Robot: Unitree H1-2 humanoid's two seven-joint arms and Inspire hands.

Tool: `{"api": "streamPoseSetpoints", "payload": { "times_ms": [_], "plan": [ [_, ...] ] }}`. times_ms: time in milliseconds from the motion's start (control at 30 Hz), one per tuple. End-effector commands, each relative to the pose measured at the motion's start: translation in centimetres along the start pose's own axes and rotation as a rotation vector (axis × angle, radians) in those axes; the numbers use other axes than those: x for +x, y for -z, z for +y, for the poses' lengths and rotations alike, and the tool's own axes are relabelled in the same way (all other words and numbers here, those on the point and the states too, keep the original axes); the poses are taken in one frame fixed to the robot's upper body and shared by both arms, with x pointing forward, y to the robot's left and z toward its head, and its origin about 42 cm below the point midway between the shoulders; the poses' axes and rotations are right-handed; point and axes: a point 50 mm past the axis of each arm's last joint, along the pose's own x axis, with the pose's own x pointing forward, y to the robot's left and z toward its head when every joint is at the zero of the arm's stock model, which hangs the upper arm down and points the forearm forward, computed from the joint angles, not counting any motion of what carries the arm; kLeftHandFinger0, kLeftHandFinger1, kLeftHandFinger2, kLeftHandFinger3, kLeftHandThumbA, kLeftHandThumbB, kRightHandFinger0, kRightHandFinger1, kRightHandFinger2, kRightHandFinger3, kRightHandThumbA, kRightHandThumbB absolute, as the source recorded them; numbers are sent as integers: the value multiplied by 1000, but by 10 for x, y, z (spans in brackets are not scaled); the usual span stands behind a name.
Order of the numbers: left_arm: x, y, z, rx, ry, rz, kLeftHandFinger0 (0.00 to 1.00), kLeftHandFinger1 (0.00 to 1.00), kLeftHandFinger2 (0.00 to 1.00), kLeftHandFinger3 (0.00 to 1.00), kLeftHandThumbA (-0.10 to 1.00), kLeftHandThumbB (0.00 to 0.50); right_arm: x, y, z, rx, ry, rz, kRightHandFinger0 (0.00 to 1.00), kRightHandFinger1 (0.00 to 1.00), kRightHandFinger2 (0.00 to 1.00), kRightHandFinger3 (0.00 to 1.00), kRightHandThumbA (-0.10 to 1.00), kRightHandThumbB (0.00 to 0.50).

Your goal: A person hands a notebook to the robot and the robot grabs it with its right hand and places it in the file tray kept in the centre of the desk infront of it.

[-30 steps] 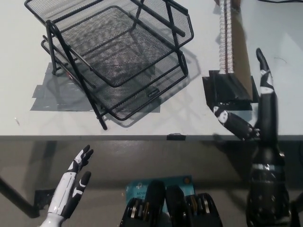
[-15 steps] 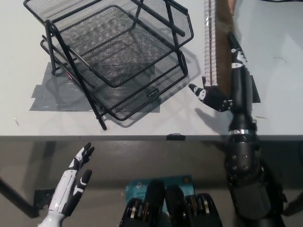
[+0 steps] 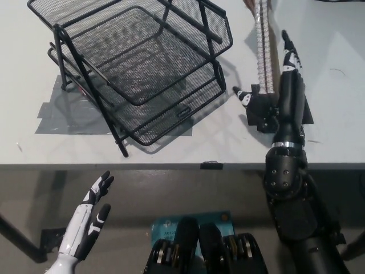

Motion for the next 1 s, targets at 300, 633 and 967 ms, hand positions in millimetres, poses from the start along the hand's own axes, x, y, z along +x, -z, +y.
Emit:
{"api": "streamPoseSetpoints", "payload": {
  "times_ms": [300, 633, 967],
  "plan": [
    [3, -7, 5, 3, -6, -68, 1000, 1000, 1000, 1000, 1000, 349, 50, -48, -33, 324, 457, -140, 0, 0, 0, 39, 883, 0],
    [4, -8, 6, -6, 0, -66, 1000, 1000, 1000, 1000, 1000, 352, 52, -57, -53, 340, 552, -119, 0, 0, 0, 0, 894, 0],
    [5, -7, 6, -13, 3, -59, 1000, 1000, 1000, 1000, 1000, 364, 58, -74, -110, 367, 697, -198, 0, 0, 0, 0, 966, 63]
  ]
}}
